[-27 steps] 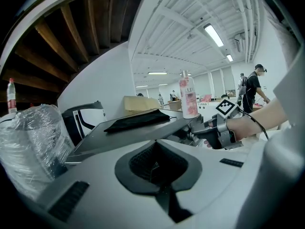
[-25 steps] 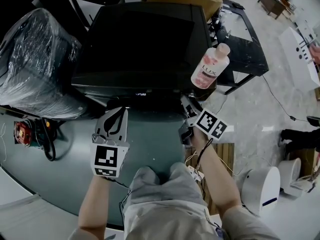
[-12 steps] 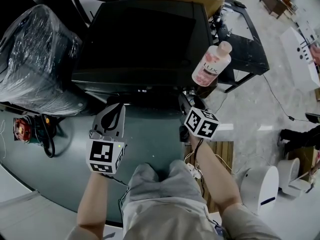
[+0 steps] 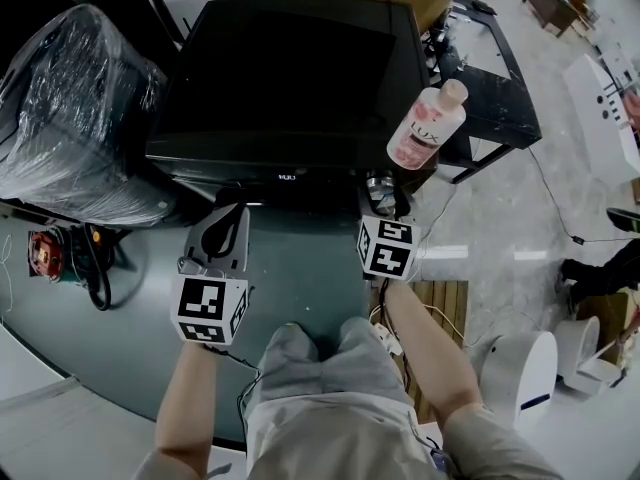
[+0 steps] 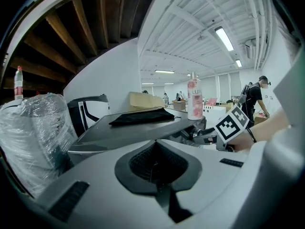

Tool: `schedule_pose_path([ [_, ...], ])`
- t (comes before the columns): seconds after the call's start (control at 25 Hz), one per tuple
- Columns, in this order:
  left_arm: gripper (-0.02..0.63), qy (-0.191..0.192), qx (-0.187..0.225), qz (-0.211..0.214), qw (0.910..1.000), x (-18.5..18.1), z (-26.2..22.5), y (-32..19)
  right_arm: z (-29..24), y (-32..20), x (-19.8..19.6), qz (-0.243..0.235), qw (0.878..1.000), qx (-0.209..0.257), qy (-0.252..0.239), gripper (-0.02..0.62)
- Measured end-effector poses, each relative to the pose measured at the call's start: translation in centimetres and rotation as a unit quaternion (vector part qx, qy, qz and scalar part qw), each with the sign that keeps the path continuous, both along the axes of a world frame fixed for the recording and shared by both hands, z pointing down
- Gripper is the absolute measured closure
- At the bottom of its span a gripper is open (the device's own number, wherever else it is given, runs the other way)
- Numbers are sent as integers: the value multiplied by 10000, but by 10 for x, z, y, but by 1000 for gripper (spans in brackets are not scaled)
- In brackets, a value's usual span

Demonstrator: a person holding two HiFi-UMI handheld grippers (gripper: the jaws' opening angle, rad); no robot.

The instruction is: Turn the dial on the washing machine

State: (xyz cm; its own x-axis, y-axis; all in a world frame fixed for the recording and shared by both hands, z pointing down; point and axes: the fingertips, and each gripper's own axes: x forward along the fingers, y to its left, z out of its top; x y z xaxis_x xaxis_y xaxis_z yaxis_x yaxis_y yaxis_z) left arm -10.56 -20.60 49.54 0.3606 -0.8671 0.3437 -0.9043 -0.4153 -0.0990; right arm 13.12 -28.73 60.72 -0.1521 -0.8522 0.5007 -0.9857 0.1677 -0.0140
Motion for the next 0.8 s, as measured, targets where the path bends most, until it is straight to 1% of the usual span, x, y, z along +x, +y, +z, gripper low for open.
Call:
schedule_pose_path([
  [0.12,588,332,-233,24,9992,2,5,1,2,1,0,-147,9993,76,331,296],
  [0.2,588,412,-262,28,9988,0,5,1,2,2,-1,-268,9980,68,577,295],
  [0.36,588,305,-229,55,9993,2,5,2,-1,2,-4,-427,9939,156,1002,295],
  [0.56,588,264,-263,87,9993,4,4,4,0,3,-5,-512,9853,199,1617,295],
  [0.64,588,245,-301,96,9992,4,5,5,0,3,-4,-541,9799,196,1908,295],
  [0.76,588,170,-430,48,9989,1,10,7,3,3,-5,-658,9668,233,2459,295],
  [0.8,588,165,-470,32,9988,0,11,8,3,4,-4,-698,9639,246,2559,294],
])
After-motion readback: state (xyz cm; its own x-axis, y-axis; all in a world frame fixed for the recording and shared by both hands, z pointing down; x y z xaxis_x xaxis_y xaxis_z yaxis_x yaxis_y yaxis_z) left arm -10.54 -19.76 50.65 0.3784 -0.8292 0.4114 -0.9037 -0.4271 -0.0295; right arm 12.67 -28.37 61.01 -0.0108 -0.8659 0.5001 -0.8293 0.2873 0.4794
